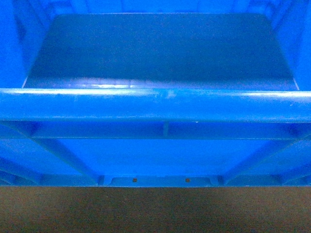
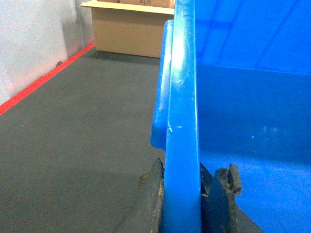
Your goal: Place box next to blue box on left shelf
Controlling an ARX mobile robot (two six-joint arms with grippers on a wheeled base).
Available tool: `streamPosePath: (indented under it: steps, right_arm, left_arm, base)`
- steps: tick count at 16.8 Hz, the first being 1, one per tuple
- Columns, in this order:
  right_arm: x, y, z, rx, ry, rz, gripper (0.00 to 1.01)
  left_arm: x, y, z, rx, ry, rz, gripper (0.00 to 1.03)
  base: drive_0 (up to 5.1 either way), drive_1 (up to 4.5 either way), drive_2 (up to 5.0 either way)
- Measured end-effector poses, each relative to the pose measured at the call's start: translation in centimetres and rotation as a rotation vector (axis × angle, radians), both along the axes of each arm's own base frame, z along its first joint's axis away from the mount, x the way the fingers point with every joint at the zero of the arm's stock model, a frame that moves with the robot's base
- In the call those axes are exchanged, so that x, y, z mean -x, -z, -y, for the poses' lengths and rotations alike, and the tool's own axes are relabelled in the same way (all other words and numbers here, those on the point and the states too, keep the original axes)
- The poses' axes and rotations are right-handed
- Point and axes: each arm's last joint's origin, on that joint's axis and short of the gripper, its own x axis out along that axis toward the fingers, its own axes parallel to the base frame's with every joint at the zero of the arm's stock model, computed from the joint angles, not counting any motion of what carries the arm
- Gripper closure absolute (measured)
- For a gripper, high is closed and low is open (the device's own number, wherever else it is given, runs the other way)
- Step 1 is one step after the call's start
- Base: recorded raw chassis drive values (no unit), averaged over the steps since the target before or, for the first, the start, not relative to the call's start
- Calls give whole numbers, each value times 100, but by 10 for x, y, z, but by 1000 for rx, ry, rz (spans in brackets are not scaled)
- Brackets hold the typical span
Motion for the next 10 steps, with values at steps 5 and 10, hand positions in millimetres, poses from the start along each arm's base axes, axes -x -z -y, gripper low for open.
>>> streamPosePath:
  steps: [5, 10]
  right_arm:
    - [0, 0, -1, 1, -4, -1, 88]
    - [0, 0, -1, 2, -2, -1, 88]
  left_arm:
    - [0, 0, 0, 0, 0, 0, 92]
    - [0, 0, 0, 0, 0, -1, 92]
  base:
    - [-184, -184, -184]
    - [-162, -162, -162]
